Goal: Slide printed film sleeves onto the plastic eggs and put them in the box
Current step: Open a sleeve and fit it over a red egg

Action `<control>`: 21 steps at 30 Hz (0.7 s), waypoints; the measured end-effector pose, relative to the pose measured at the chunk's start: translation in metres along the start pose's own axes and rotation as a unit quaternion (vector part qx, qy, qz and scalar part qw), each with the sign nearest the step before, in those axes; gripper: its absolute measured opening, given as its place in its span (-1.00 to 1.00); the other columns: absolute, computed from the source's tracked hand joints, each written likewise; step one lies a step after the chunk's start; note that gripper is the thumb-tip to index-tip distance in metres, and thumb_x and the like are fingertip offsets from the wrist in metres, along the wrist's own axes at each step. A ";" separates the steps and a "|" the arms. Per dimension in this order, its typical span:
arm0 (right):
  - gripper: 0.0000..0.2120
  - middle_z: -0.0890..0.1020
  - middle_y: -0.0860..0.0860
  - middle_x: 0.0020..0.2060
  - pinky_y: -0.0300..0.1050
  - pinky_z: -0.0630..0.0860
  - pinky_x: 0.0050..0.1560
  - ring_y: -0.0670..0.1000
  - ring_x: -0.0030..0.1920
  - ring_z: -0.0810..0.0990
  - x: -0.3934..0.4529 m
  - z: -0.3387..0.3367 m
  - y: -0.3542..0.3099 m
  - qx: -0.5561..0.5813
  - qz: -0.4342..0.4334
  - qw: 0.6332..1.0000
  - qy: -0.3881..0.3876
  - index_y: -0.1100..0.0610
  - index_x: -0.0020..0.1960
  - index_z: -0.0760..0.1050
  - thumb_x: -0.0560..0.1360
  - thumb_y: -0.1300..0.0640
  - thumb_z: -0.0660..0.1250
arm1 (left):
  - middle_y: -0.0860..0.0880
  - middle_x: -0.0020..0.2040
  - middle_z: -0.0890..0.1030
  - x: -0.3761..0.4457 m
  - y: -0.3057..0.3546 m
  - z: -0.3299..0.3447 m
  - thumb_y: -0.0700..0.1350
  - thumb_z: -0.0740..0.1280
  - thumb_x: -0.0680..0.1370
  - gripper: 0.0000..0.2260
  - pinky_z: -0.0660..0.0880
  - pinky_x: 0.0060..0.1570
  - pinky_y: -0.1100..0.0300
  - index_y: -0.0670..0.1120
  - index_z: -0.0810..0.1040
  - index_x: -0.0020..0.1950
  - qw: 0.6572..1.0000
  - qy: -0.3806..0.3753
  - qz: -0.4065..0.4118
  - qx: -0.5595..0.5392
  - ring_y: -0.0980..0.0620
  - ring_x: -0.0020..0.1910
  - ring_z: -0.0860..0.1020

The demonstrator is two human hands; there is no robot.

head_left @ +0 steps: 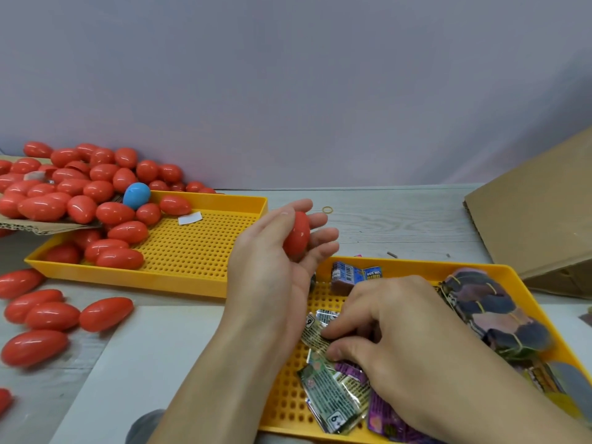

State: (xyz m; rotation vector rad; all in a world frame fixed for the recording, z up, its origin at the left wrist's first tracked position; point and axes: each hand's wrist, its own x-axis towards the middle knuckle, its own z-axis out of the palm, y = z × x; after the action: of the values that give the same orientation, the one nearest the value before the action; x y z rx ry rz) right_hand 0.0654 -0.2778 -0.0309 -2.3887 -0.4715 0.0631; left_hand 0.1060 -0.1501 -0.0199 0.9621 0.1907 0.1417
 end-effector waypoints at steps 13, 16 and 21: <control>-0.90 0.64 -0.18 -0.27 -0.43 0.39 -0.35 -0.20 -0.27 0.57 -0.001 -0.002 0.000 0.064 -0.016 0.989 0.130 -0.07 -0.30 0.67 0.38 0.07 0.47 | -0.13 -0.16 0.67 -0.002 0.002 -0.003 -0.23 0.12 0.65 -0.74 0.47 -0.43 0.23 -0.22 0.61 0.05 0.999 -0.036 0.015 0.014 0.02 -0.38 0.55; -0.89 0.67 -0.16 -0.28 -0.26 0.50 -0.27 -0.15 -0.22 0.61 0.000 -0.006 0.003 0.120 0.003 0.984 0.129 0.00 -0.26 0.68 0.38 0.04 0.40 | -0.12 -0.14 0.68 -0.002 0.001 -0.004 -0.24 0.13 0.65 -0.74 0.48 -0.41 0.23 -0.21 0.62 0.06 0.998 -0.032 0.039 0.035 0.03 -0.33 0.57; -0.89 0.66 -0.14 -0.41 -0.39 0.49 -0.32 -0.22 -0.34 0.61 0.000 -0.011 0.002 0.193 0.035 0.965 0.173 -0.10 -0.28 0.67 0.36 -0.02 0.37 | -0.10 -0.26 0.59 0.000 -0.001 -0.005 -0.28 0.12 0.62 -0.71 0.37 -0.48 0.22 -0.18 0.65 -0.04 0.995 -0.023 0.064 0.070 0.04 -0.42 0.45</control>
State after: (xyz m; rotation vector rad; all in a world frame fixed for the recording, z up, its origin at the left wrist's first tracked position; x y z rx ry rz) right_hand 0.0677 -0.2862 -0.0239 -1.9770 -0.1860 -0.2109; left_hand 0.1054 -0.1467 -0.0235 1.1167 0.0973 0.2261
